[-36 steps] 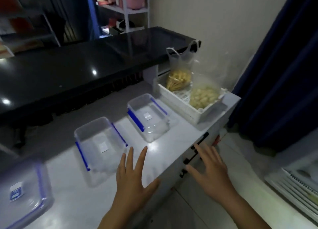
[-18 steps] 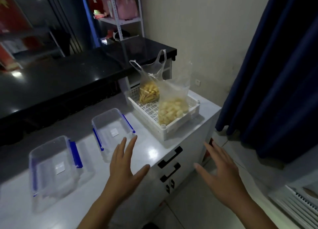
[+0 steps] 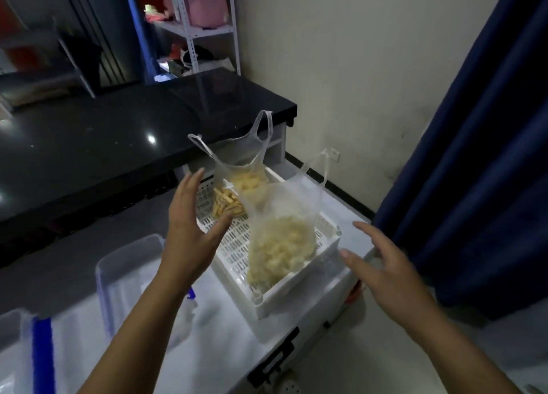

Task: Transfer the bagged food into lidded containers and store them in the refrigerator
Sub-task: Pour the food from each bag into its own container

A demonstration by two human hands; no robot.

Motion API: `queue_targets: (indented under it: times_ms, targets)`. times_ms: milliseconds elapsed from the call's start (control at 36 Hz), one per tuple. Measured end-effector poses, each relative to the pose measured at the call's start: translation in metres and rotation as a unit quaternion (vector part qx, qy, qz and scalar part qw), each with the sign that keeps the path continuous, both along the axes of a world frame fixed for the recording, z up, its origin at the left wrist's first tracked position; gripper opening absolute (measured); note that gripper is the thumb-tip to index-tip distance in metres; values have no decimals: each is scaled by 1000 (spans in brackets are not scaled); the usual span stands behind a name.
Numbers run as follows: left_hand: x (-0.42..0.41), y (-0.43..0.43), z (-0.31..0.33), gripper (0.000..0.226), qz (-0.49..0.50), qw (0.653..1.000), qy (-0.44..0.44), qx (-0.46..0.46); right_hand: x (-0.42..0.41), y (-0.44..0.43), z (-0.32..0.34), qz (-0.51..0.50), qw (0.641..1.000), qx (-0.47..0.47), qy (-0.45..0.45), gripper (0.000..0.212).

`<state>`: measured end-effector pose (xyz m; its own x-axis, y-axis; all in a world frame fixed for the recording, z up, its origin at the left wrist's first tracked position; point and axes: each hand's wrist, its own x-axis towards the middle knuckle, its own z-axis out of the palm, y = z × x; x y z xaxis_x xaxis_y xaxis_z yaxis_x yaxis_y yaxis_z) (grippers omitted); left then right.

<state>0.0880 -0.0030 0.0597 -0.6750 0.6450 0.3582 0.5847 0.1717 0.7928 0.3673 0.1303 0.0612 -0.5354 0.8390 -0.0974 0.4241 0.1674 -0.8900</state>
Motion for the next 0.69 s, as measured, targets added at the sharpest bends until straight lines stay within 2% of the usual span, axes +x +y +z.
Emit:
queue_targets:
  times_ms: [139,250,306,361,500,611,694]
  targets:
    - [-21,42,12,85,-30,1000,2,3,-40,56,12,-34,992,-99,65,45]
    - [-26,68,25,87,-45,999,21,-15,-68,91,25,-50,981,-153,105,41]
    - [-26,80,31,89,-47,999,18,-14,-81,103,33,-43,976,-175,120,29]
    - [-26,89,37,90,-41,999,23,-19,-94,112,40,-19,975,-183,126,18]
    - [-19,98,47,93,-39,997,60,-39,-118,126,47,56,963,-196,175,8]
    - [4,105,56,99,-16,995,69,-69,-130,141,55,130,948,-216,192,9]
    - [22,114,60,102,9,993,62,-95,-133,149,66,221,921,-267,180,14]
